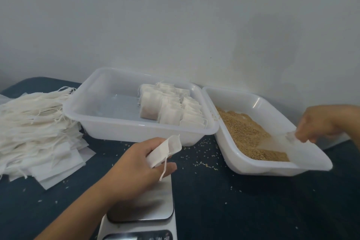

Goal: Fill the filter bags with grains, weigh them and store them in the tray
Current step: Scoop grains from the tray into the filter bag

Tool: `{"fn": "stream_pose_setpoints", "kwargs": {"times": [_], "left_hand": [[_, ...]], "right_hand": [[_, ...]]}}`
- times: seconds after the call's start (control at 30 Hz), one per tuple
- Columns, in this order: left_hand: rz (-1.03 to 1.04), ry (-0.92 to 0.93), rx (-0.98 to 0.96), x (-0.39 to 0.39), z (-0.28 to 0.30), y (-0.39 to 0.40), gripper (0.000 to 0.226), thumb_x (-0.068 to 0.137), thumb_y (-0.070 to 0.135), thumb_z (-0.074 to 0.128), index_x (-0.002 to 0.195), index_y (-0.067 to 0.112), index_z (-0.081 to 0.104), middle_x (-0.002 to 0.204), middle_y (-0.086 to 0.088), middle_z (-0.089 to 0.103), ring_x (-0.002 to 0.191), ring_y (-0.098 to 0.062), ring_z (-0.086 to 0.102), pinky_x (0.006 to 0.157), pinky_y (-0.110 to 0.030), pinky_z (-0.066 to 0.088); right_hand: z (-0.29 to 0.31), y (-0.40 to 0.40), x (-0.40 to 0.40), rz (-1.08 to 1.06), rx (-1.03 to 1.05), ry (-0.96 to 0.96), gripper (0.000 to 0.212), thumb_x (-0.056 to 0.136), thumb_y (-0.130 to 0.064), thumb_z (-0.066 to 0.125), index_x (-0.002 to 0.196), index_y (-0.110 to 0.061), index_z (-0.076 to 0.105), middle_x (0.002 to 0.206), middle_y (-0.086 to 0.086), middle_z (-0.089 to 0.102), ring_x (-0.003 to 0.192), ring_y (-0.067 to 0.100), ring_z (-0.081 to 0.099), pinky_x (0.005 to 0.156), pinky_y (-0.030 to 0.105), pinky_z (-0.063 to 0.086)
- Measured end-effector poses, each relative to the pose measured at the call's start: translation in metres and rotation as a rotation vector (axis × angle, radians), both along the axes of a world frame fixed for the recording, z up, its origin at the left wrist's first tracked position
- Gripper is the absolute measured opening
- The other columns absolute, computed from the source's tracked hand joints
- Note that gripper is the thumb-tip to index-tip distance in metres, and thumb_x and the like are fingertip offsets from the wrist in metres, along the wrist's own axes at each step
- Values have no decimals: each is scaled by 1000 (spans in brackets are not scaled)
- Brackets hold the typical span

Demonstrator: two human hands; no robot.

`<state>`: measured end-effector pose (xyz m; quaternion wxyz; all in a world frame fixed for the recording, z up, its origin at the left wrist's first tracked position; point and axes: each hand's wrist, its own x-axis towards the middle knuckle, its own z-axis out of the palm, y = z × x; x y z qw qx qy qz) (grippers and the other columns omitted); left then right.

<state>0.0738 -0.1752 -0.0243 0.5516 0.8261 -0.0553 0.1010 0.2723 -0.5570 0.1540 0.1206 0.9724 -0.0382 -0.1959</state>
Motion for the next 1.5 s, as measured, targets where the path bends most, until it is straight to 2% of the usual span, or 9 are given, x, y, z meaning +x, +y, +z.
{"fn": "stream_pose_setpoints", "kwargs": {"times": [0.1,0.23,0.4,0.6,0.9,1.1,1.27,1.4,1.5], "left_hand": [[29,10,6,1,-1,1,23,85,29,83,86,26,59,71,10,56,61,-1,48,61,-11,43],[63,7,5,3,-4,4,26,84,24,83,83,19,57,71,6,54,59,1,50,59,-9,43],[70,48,30,4,-3,5,21,85,37,80,93,32,62,88,4,66,78,-13,62,65,-18,48],[84,51,9,3,-1,0,18,87,28,80,96,26,65,90,3,69,80,-17,63,65,-18,47],[100,114,0,-2,4,-8,36,74,48,71,101,24,67,93,4,71,91,-21,70,83,-44,57],[155,96,0,1,0,-5,24,80,41,74,98,28,65,90,9,70,84,-17,67,68,-26,56],[195,99,7,1,-1,-4,14,85,33,74,93,35,62,84,11,70,77,-12,69,69,-38,56],[199,65,38,2,-2,-3,23,88,27,75,85,42,58,74,22,65,64,4,58,55,-11,39],[221,60,59,3,-3,-2,24,87,29,75,83,42,56,73,24,63,63,4,56,54,-13,38]], "right_hand": [[-14,4,4,26,35,38,16,83,-38,77,93,-26,81,94,-2,79,97,25,74,89,34,59],[-46,14,10,37,217,34,33,84,-48,76,72,-17,75,76,-2,69,49,11,46,58,25,45],[-84,19,9,-16,511,-159,36,75,-67,79,72,-31,82,78,-4,74,57,14,54,54,23,44],[-88,4,-4,-150,740,-238,11,81,-36,85,76,-27,82,75,4,71,40,11,36,40,20,32],[-103,22,-38,-68,869,-484,19,90,-44,72,84,-27,79,92,15,73,82,31,66,71,39,52],[-106,40,-52,-64,996,-612,27,91,-56,65,80,-34,75,64,4,57,56,19,48,59,37,40],[-94,54,-69,-17,1075,-657,26,91,-59,67,90,-34,75,55,-13,54,45,4,43,54,34,39],[-76,60,-93,120,1140,-500,23,82,-64,67,100,-53,76,79,-18,71,71,6,63,67,33,55],[-62,65,-115,319,1057,-286,28,78,-59,67,104,-54,76,65,-17,64,53,1,52,52,17,46]]}}
